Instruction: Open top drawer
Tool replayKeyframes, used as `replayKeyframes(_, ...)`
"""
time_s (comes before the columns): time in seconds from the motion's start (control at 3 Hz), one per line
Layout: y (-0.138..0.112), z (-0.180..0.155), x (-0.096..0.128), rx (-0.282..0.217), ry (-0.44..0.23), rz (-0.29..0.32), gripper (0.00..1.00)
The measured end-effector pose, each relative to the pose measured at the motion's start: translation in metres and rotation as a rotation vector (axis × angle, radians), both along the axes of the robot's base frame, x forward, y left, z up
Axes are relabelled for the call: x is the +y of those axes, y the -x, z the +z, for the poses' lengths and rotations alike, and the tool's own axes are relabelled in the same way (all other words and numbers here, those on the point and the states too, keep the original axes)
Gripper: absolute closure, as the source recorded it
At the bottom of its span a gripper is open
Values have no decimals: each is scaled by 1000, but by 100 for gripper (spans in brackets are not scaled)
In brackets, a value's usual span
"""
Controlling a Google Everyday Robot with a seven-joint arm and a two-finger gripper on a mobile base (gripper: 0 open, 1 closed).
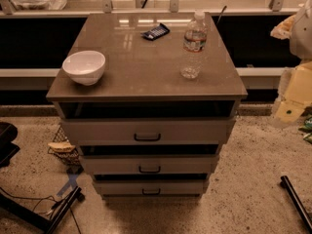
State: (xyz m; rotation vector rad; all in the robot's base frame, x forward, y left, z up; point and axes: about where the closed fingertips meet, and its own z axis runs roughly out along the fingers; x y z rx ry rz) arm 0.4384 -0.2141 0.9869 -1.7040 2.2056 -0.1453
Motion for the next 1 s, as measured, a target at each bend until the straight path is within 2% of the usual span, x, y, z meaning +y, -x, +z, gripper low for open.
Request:
replayKeyframes(0.33,0,0,0,0,0,0,0)
replayKeyframes(0.67,-10,-4,16,-14,43,36,0)
replayKeyframes(1.0,-23,-23,33,-22,84,77,0)
